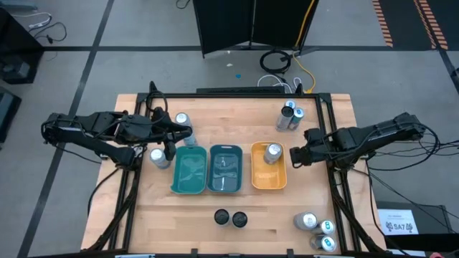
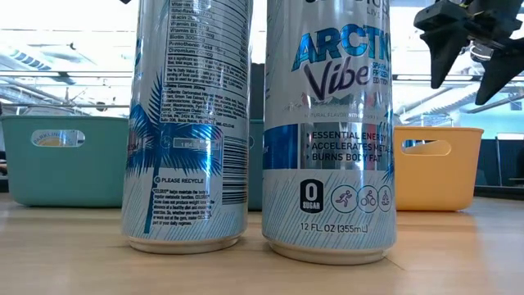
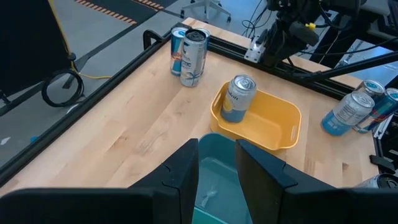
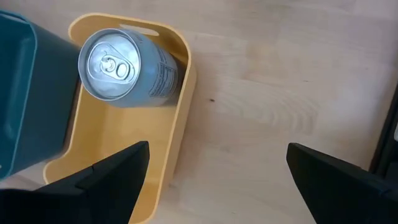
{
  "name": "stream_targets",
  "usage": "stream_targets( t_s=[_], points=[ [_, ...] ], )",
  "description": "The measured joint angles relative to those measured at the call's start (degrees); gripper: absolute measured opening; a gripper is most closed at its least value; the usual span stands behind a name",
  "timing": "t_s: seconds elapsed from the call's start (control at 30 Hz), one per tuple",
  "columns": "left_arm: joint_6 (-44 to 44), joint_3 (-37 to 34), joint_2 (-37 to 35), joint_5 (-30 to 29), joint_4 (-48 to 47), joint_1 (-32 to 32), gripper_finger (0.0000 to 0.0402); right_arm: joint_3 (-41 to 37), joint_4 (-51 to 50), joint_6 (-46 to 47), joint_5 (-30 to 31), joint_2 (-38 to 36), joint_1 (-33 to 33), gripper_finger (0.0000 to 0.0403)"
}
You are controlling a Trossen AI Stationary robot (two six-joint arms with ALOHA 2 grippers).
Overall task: Sort soda cans
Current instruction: Put the top left black soda can into the blue bin
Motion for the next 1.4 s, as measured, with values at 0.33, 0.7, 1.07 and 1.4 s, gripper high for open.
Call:
stream_targets(
  t_s=[0.33,0.7,1.07,1.4],
  points=[
    [0.16,0.00,0.00,-0.02,0.03,0.00,0.0116,0.00,1.03,0.85,0.60,0.00,0.02,0.0373],
    [0.14,0.00,0.00,-0.01,0.15,0.00,0.0116,0.00,1.81,-0.40,1.77,0.00,0.02,0.0373],
    [-0.04,0.00,0.00,-0.74,0.25,0.00,0.0117,0.00,2.31,-1.84,3.10,0.00,0.00,0.0373],
    [-1.52,0.00,0.00,-4.04,0.23,0.00,0.0234,0.00,2.31,-2.80,3.31,0.00,-0.07,0.0373]
  ],
)
